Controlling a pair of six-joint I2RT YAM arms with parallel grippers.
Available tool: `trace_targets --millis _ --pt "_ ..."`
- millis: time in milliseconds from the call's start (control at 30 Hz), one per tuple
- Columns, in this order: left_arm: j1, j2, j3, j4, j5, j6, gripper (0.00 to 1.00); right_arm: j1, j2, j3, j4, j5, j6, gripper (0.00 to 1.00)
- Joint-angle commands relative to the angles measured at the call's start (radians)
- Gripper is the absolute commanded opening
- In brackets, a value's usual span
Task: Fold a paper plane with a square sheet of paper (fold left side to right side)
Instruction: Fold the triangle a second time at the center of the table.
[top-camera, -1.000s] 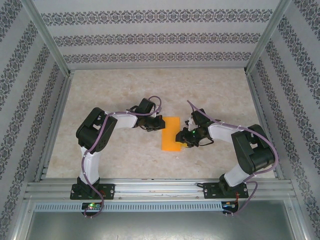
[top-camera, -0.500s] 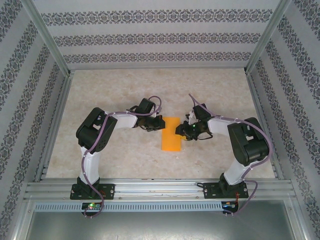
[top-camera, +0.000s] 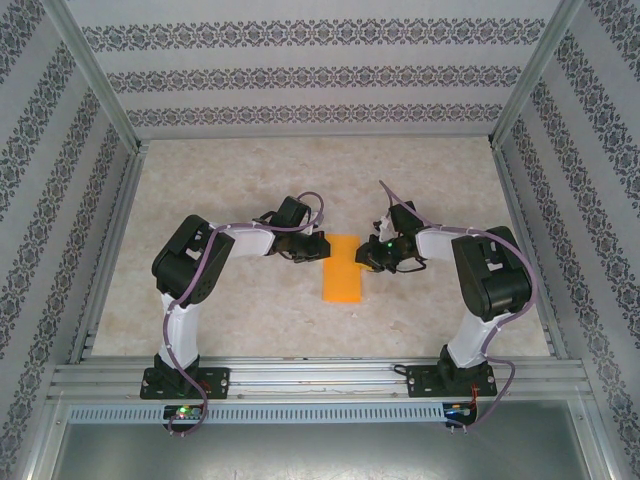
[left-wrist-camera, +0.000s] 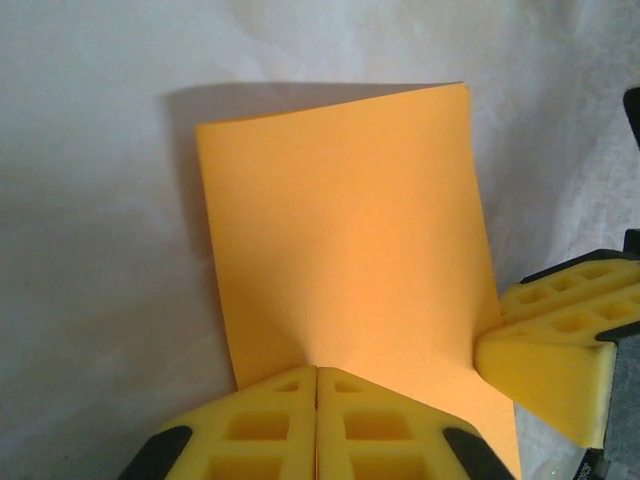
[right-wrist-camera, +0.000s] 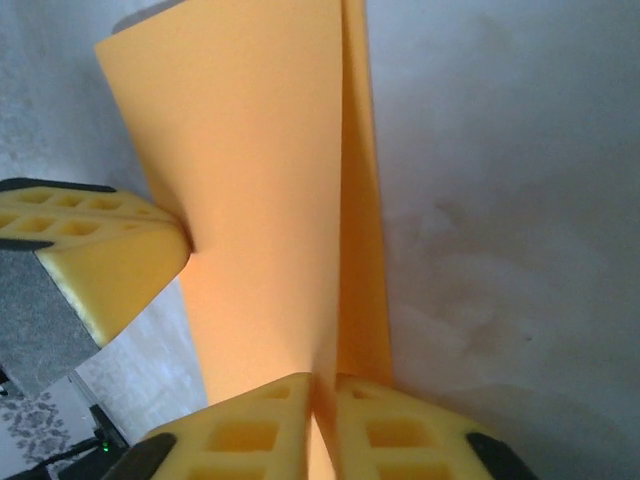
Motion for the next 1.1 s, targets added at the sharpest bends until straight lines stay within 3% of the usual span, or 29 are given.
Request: trace_targets --millis 0,167,300,567,767,1067 --pt "-0.006 -0.042 0.023 -0.109 -0.027 0.066 0.13 -0.008 0.005 0.028 -0.032 -0.014 -0.034 0.08" --pt "0.008 -0.139 0.018 -0.156 -0.062 0.144 0.24 -0.01 -0.005 0.037 -0.056 -0.035 -0.032 0.0" --pt "-0.007 -0.271 -0.045 -0.167 -0.092 0.227 0.35 -0.01 -0.012 0.047 -0.083 -0.052 -0.016 0.0" --pt "-0.206 -0.464 -0.143 -0.236 -0.247 0.415 0.5 -0.014 -0.015 0.06 -0.135 -0.064 0.003 0.0" --pt "-0.42 -0.417 -0.083 -0.334 -0.458 0.507 0.55 -0.016 -0.012 0.057 -0.151 -0.06 0.018 0.0" --pt "-0.556 -0.224 0.084 -0.449 -0.647 0.559 0.6 -0.016 -0.014 0.057 -0.151 -0.066 0.033 0.0"
